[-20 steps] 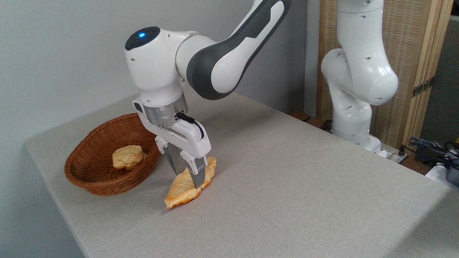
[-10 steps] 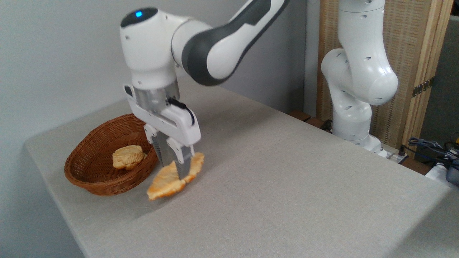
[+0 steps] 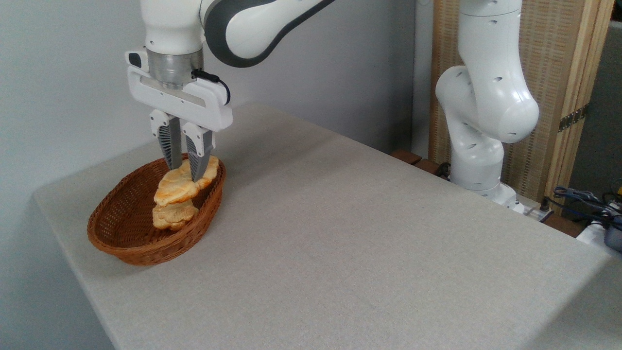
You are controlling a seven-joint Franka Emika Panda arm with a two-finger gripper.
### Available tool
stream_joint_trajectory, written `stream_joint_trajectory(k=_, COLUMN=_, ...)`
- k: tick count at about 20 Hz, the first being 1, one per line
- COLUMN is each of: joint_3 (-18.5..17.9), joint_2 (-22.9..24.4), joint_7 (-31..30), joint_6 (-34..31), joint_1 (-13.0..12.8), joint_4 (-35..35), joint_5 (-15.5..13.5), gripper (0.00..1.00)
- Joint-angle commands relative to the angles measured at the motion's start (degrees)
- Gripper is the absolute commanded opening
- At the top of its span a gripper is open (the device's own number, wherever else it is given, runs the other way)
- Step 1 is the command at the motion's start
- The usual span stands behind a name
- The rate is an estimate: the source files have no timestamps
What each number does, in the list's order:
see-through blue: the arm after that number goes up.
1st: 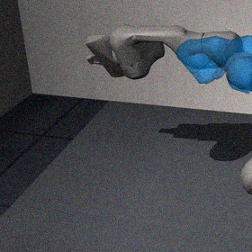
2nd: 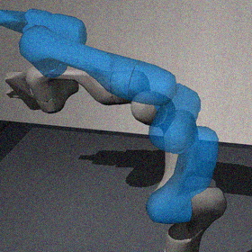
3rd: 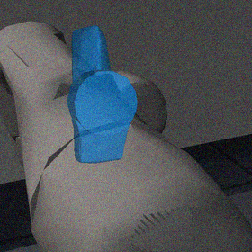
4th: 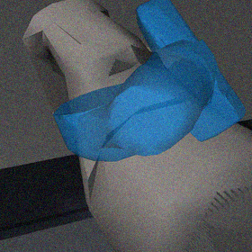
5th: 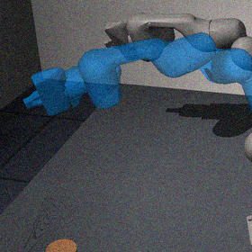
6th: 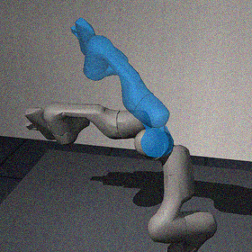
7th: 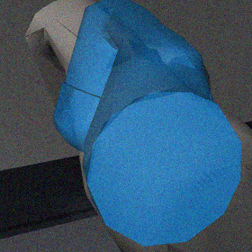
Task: Put bread into the basket
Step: 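Lift the pastry and carry it over the wicker basket, then release the pastry into the basket and raise the open gripper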
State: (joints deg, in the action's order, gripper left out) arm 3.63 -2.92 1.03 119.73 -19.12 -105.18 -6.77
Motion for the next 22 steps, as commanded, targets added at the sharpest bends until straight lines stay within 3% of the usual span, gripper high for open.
stream_joint_trajectory(k=1, joint_3=0.85, joint_2=-1.73, joint_7=-10.5, joint_6=2.61, joint_1=0.14, joint_4=0.94, joint_5=-0.52, gripper=0.62)
stream_joint_trajectory(k=2, joint_3=1.11, joint_2=-2.26, joint_7=-12.96, joint_6=2.61, joint_1=0.05, joint_4=0.94, joint_5=-0.35, gripper=0.82)
stream_joint_trajectory(k=3, joint_3=1.64, joint_2=-2.7, joint_7=-15.34, joint_6=2.7, joint_1=0.05, joint_4=0.94, joint_5=-0.26, gripper=0.9)
stream_joint_trajectory(k=6, joint_3=3.57, joint_2=-5.42, joint_7=-21.22, joint_6=6.29, joint_1=0.05, joint_4=1.38, joint_5=-0.09, gripper=1.0)
stream_joint_trajectory(k=13, joint_3=4.98, joint_2=-7.01, joint_7=-21.78, joint_6=7.8, joint_1=0.05, joint_4=2.26, joint_5=0.0, gripper=1.0)
stream_joint_trajectory(k=15, joint_3=4.98, joint_2=-6.66, joint_7=-21.86, joint_6=7.71, joint_1=0.05, joint_4=2.26, joint_5=1.84, gripper=1.0)
stream_joint_trajectory(k=17, joint_3=4.81, joint_2=-5.44, joint_7=-21.95, joint_6=7.18, joint_1=0.14, joint_4=2.34, joint_5=3.6, gripper=1.0)
stream_joint_trajectory(k=22, joint_3=3.93, joint_2=-1.83, joint_7=-20.29, joint_6=1.75, joint_1=0.22, joint_4=3.48, joint_5=3.7, gripper=1.0)
